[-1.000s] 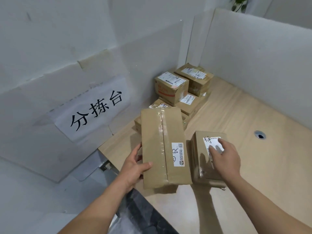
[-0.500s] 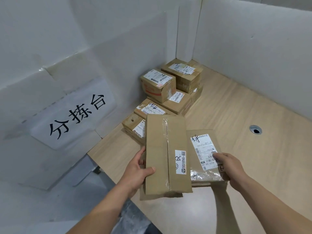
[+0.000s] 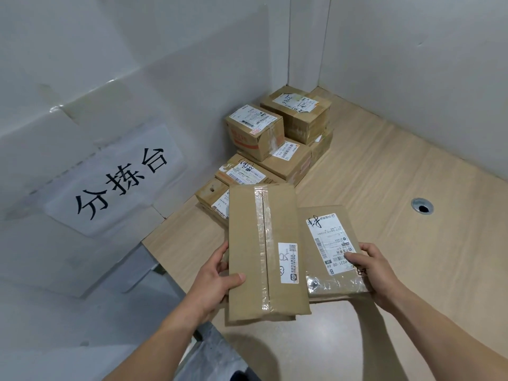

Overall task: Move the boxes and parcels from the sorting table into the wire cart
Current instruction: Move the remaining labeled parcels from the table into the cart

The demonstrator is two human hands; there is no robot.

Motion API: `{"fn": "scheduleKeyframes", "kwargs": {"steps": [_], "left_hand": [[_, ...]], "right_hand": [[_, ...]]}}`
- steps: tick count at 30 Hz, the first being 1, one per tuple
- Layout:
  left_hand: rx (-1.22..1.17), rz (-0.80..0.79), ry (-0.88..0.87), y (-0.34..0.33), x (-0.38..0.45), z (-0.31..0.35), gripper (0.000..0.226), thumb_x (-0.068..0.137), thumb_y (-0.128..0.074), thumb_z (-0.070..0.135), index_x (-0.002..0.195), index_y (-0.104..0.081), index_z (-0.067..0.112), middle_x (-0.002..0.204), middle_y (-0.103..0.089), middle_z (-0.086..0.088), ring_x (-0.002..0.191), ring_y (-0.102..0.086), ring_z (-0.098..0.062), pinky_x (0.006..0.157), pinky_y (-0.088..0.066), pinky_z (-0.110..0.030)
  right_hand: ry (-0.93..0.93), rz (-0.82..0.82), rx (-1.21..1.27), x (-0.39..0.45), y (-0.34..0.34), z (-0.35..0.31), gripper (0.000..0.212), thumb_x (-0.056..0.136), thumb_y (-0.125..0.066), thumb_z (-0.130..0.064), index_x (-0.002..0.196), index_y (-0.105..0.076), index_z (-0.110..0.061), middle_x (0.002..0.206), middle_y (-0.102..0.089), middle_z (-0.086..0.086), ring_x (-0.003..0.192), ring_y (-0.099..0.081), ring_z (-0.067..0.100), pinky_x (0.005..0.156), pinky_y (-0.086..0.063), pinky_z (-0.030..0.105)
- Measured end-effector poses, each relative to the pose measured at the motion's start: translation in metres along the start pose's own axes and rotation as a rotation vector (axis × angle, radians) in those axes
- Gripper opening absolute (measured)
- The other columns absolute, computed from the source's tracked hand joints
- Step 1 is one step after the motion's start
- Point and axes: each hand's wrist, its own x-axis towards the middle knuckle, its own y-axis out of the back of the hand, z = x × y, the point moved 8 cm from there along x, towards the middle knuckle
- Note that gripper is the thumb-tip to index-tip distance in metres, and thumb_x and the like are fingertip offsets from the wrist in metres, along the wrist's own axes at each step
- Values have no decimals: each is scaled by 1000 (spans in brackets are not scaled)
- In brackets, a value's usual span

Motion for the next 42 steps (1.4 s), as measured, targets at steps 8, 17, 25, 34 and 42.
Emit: {"fn": "scheduleKeyframes", "kwargs": {"steps": [8,17,25,34,42], "left_hand": [[-46,1,30,-3,-32,-30,90,82,-76,-6,151,-37,38,130,-64,-12,105,-71,-24,68,-59,-27],[-112,52,67,27,-112,-92,103,62,-82,15,151,-37,40,129,-66,-5,107,-71,-21,74,-59,-35],[-167,160,125,57,-175,-141,94,63,-80,21,145,-44,48,122,-70,-4,103,-72,-26,73,-59,-44],[-233,287,140,60,-189,-154,73,87,-70,-2,138,-47,46,120,-68,-11,103,-69,-31,63,-59,-41],[-224,350,217,43,-195,-172,77,88,-71,0,147,-43,41,112,-72,-17,96,-73,-36,74,-61,-51]], "right_hand": [[3,6,-20,-27,7,15,23,92,-61,5,108,-53,-9,72,-74,17,54,-70,27,46,-55,31],[15,-54,-120,-85,-14,62,24,92,-62,6,108,-51,-9,75,-75,18,56,-71,28,44,-54,30],[34,-137,-177,-117,-41,98,31,93,-61,2,119,-51,-12,78,-77,13,63,-71,29,51,-55,33],[165,-127,-236,-117,-33,73,15,94,-62,0,97,-74,-8,74,-77,-1,60,-71,5,61,-50,27],[90,-284,-232,-100,-39,69,31,91,-58,12,110,-73,-8,92,-77,14,71,-75,17,57,-56,24]]}}
